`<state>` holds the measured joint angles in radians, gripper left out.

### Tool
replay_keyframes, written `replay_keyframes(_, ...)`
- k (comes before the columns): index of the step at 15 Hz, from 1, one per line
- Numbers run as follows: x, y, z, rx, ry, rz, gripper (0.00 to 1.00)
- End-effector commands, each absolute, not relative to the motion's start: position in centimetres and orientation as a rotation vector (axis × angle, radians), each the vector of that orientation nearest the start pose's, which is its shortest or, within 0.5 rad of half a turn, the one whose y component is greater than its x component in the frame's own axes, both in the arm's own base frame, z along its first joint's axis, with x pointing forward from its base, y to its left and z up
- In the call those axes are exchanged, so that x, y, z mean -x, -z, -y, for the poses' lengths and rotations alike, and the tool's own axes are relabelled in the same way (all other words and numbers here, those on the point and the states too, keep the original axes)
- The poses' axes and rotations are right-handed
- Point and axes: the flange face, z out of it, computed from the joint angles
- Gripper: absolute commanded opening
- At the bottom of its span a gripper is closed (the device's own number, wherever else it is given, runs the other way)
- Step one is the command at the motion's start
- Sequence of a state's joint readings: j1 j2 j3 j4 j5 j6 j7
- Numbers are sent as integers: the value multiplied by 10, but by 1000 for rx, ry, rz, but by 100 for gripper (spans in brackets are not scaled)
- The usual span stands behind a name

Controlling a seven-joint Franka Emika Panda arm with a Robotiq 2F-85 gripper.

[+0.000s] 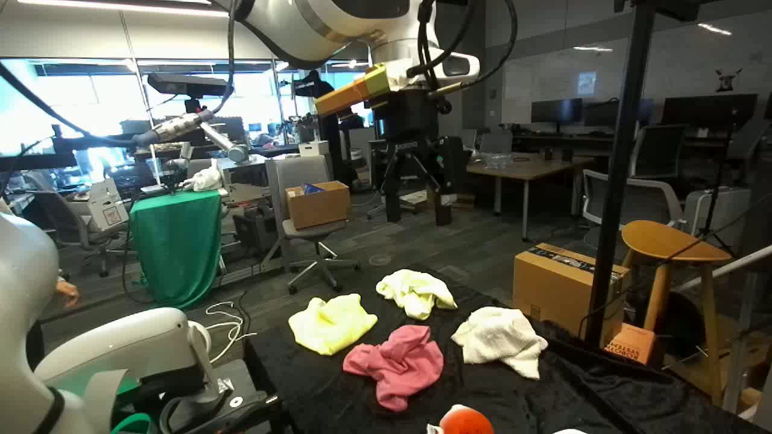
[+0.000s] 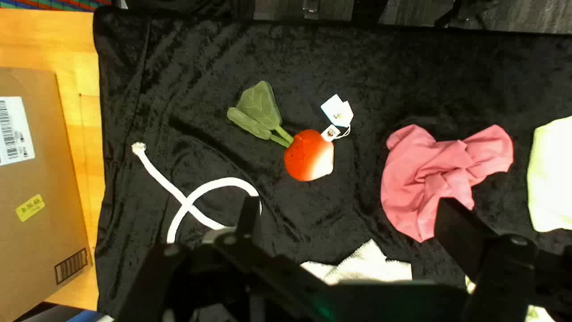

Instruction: Pick up the clothes and fruit plush toy and put them in one place

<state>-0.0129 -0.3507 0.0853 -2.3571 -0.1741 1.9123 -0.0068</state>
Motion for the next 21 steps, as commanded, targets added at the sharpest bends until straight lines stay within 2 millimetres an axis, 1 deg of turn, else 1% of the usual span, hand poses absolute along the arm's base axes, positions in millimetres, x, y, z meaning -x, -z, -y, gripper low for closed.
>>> replay_keyframes(1,-430,-459,-20,3323,-146,230,100)
replay_keyframes(6,-433,-461,-21,3335,-140,233,100)
replay_keyframes(8,-439,-461,-23,3351,-119,257,100)
replay_keyframes(10,-450,-460,-26,3366,-112,312,100)
replay_keyframes(12,-466,-459,-32,3376,-80,371,100)
replay_keyframes(15,-500,-457,-46,3375,-102,458,100)
replay_keyframes(21,-572,-452,-94,3350,-172,609,100)
